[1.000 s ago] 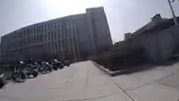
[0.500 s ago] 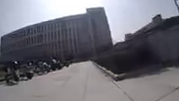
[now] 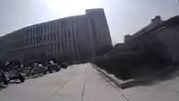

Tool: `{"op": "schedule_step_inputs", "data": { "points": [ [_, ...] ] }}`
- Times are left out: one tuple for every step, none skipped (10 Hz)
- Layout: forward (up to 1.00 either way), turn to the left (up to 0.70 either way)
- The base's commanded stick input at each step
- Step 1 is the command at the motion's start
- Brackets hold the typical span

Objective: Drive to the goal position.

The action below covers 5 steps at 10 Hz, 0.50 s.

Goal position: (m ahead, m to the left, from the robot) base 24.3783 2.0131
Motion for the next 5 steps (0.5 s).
{"op": "schedule_step_inputs", "data": {
  "points": [
    [1.00,0.19],
    [1.00,0.17],
    [1.00,0.10],
    [1.00,0.03],
    [1.00,0.03]
  ]
}}
